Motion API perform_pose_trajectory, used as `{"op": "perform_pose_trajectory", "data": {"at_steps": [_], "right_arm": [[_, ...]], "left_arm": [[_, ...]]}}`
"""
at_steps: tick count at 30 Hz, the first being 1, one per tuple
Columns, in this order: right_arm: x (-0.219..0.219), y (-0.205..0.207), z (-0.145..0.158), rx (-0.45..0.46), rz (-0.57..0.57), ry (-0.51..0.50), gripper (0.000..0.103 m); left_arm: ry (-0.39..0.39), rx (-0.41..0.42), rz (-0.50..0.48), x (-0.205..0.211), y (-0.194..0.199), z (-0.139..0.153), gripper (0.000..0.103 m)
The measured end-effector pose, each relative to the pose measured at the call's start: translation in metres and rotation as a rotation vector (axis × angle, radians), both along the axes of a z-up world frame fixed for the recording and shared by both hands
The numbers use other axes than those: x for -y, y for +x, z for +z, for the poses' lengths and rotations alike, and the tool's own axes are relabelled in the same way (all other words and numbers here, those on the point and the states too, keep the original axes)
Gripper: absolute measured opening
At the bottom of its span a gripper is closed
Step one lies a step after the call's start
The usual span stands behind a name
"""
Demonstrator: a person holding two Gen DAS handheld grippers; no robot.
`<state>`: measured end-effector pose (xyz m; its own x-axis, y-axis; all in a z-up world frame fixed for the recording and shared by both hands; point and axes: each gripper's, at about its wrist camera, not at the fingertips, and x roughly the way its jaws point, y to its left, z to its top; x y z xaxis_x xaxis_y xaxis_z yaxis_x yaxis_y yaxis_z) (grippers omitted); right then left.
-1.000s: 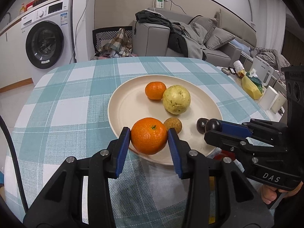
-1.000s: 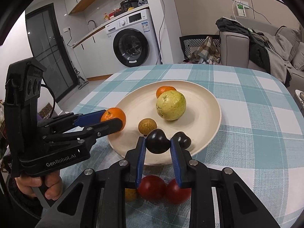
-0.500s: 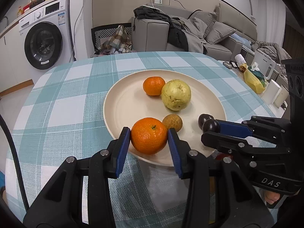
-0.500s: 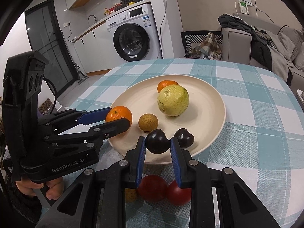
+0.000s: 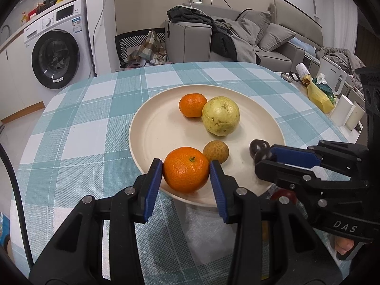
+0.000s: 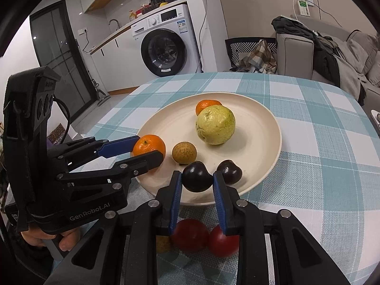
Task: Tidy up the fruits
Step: 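Carry the mandarin with the left tool while the right tool carries the plum to the plate, then open the left tool on the plate while the right tool releases the plum there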
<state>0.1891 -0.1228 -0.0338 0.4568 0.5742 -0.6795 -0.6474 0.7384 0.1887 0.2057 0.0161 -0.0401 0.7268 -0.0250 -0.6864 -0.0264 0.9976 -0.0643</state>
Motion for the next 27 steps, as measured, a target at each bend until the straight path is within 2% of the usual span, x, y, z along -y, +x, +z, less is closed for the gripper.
{"op": "perform_pose_trajectory", "data": {"at_steps": [4,5,6,7,8,9,10,12,14,17,19,27], "right_arm": [[0.005,-0.001,0.002,0.016,-0.015,0.018,0.040],[0.006,-0.002,0.003,0.020,-0.019,0.015,0.040],[0.007,-0.002,0.003,0.025,-0.022,0.012,0.040],[0.007,-0.003,0.003,0.027,-0.023,0.009,0.041],[0.008,-0.004,0.003,0.029,-0.024,0.007,0.046],[0.009,-0.004,0.004,0.034,-0.025,0.008,0.050],[0.010,-0.006,0.005,0.042,-0.026,0.007,0.056],[0.012,-0.008,0.007,0.051,-0.032,0.007,0.064],[0.018,-0.011,0.010,0.055,-0.035,0.018,0.082],[0.028,-0.012,0.013,0.053,-0.047,0.046,0.095],[0.034,-0.013,0.015,0.055,-0.061,0.054,0.101],[0.047,-0.023,0.015,0.058,-0.068,0.021,0.103]], "left_arm": [[-0.014,0.006,0.000,-0.002,-0.002,0.000,0.039],[-0.016,0.010,0.001,-0.002,-0.004,0.001,0.040],[-0.018,0.014,-0.004,-0.002,-0.005,0.001,0.045],[-0.016,0.018,-0.008,-0.002,-0.008,0.003,0.054],[-0.007,0.020,-0.002,-0.002,-0.009,0.004,0.061],[0.001,0.026,0.007,-0.002,-0.012,0.005,0.073],[0.007,0.037,0.015,-0.002,-0.015,0.007,0.078],[0.004,0.036,0.020,-0.003,-0.018,0.009,0.081],[-0.010,0.028,0.024,-0.006,-0.022,0.011,0.084],[-0.024,0.024,0.025,-0.009,-0.030,0.013,0.090],[-0.030,0.025,0.030,-0.010,-0.036,0.015,0.102],[-0.035,0.070,0.006,-0.003,-0.070,0.029,0.102]]}}
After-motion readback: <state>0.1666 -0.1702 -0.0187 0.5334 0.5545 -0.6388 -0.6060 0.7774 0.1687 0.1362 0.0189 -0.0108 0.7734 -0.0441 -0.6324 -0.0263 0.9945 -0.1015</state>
